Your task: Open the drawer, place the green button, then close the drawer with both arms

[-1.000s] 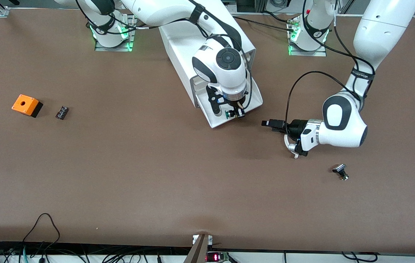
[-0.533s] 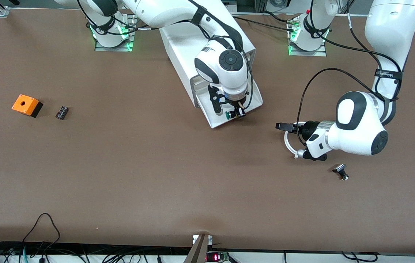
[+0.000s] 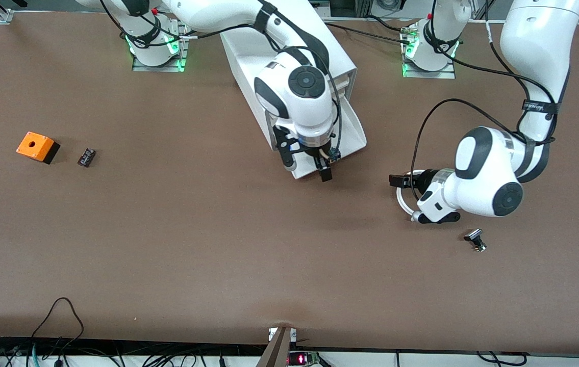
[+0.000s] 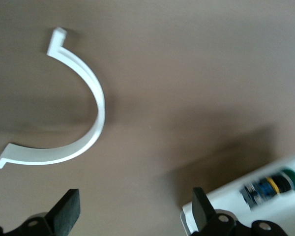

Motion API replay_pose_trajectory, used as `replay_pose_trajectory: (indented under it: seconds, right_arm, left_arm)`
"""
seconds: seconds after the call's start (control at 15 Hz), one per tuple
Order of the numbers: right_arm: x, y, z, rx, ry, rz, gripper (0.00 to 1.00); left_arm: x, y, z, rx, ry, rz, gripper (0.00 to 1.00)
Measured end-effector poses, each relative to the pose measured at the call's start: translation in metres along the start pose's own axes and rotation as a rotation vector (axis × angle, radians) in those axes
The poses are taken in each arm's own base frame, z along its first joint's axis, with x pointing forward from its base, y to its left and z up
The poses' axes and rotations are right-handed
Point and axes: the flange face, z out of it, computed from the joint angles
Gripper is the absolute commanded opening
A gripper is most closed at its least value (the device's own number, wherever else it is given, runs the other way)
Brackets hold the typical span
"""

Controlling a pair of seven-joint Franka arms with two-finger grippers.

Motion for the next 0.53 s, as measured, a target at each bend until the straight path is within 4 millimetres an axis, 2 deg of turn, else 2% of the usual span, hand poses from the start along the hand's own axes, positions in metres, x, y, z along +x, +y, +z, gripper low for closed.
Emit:
replay_pose_trajectory:
  seconds: [0.13,0.27,0.4,0.53]
  right_arm:
    - [0.039,-0.022,-0.038,0.031,-0.003,-0.061,1.00]
    - [0.082,-0.040,-0.076,0.045,-0.004,-0.166,1.00]
    - [0.122,-0.052,-0.107,0.052,-0.037,-0.239,1.00]
    - [0.165,-0.058,-0.131,0.035,-0.058,-0.297,1.00]
  left_arm:
    - [0.004,0.017,0.014,0.033,0.043,-0.094,1.00]
    - [0.003,0.045,0.038,0.077,0.100,-0.163,1.00]
    - [-0.005,0.073,0.066,0.106,0.151,-0.193,1.00]
    - [-0.016,0.093,0.088,0.112,0.173,-0.200,1.00]
